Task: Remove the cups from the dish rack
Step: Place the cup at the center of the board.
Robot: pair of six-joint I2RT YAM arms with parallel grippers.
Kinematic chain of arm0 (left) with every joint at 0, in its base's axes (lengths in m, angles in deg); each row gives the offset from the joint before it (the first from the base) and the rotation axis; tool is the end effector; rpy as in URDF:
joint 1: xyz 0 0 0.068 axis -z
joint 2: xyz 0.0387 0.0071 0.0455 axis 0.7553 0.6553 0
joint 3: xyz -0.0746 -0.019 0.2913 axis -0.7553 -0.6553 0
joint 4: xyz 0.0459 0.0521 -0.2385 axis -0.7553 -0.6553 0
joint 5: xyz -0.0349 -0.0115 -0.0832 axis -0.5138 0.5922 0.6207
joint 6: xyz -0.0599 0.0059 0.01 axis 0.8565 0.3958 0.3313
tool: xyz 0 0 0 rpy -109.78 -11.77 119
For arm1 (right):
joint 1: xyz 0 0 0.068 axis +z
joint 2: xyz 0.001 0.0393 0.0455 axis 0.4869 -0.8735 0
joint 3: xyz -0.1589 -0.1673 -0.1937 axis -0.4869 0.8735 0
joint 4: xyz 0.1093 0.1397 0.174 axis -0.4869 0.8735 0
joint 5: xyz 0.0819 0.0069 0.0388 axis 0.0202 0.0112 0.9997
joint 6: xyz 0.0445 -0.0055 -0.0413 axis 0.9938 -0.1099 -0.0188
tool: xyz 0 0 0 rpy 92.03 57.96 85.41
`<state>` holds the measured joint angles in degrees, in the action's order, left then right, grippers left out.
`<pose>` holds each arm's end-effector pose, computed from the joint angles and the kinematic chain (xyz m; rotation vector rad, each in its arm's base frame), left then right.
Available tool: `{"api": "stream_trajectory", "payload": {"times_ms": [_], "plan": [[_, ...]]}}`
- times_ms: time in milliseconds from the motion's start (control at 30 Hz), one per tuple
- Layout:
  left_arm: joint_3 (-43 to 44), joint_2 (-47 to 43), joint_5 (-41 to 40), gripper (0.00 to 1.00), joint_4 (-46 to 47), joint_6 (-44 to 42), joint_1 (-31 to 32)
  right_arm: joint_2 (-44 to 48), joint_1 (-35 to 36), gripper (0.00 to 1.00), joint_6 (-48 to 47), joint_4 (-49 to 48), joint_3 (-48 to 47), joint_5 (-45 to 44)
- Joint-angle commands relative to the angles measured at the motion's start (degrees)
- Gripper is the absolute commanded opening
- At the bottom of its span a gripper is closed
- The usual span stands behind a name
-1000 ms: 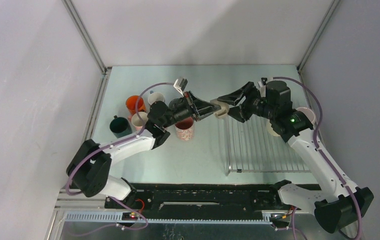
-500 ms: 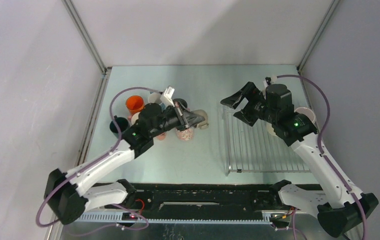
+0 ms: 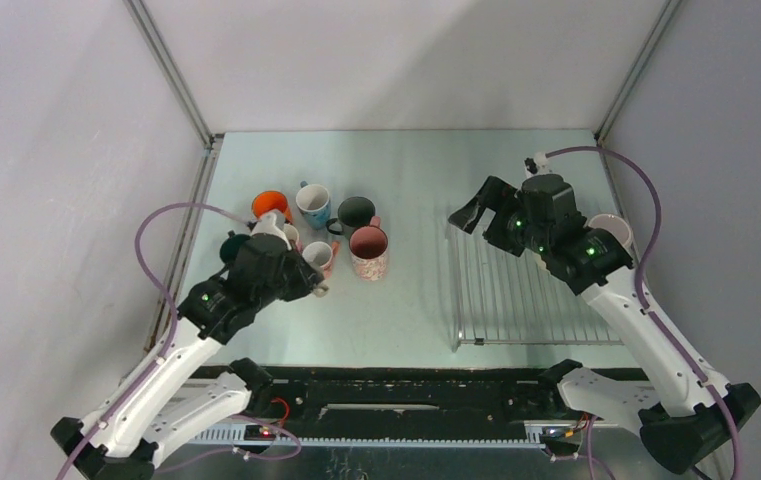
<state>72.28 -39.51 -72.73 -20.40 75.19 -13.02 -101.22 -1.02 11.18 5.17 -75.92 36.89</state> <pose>0.1073 -0.0705 0.3245 -0.2859 2.2692 -0.6363 0.1729 0.0937 0.3917 0.2912 2.2048 0.7512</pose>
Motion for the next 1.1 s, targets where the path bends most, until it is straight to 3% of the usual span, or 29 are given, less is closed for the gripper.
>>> {"api": "stream_trajectory", "payload": {"times_ms": [0, 200, 467, 800, 1067], "plan": [[3.50, -0.41, -4.12, 0.00, -10.44, -3.56, -5.56, 1.42, 1.06, 1.00, -4.70, 1.16, -2.12, -4.00], [0.35, 3.93, -2.52, 0.00, -9.79, -8.70, -13.52, 2.32, 1.10, 1.00, -7.35, 2.73, -2.12, -5.66], [-4.12, 13.36, 0.92, 0.00, -0.31, -11.93, -21.15, 3.21, 1.06, 1.00, -9.77, 4.19, -2.08, -8.19], [-6.17, 26.19, 3.90, 0.00, 8.31, -12.79, -23.51, 3.10, 0.97, 1.00, -11.54, 3.03, -0.36, -6.67], [-6.66, 31.04, 4.53, 0.00, 10.52, -12.47, -23.63, 3.22, 0.63, 1.00, -11.92, 2.62, 1.47, -6.26]]}}
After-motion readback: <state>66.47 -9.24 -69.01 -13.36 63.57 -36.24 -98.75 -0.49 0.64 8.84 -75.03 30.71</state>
